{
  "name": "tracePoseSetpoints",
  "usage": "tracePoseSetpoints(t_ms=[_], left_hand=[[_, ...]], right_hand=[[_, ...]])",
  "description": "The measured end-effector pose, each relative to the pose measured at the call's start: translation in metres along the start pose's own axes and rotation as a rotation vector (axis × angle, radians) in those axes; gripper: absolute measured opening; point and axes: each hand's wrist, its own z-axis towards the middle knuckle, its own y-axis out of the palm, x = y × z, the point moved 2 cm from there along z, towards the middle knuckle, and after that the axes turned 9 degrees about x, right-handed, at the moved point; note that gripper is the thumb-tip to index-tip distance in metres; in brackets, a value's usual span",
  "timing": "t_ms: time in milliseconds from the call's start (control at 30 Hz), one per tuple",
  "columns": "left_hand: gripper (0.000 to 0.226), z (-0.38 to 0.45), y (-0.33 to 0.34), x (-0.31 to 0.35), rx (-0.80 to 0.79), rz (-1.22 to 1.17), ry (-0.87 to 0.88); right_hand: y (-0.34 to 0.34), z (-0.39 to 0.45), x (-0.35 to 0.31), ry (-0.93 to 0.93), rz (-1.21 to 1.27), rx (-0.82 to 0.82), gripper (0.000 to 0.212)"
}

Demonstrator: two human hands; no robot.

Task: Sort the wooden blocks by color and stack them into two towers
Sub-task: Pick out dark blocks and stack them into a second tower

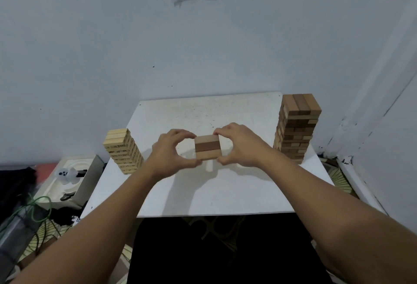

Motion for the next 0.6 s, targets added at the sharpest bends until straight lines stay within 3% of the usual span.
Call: tracePoseSetpoints(t_ms=[300, 600], left_hand=[[0.067, 0.043, -0.044, 0.065, 0.102, -0.065, 0.085], [0.061, 0.070, -0.019, 0.129, 0.052, -0.158, 0.159]], right_hand=[[-0.091, 0.022, -0.023, -0.055, -0.115, 0.113, 0.062], [-0.167, -0.002, 0.007, 0.006, -0.189, 0.120, 0.062]])
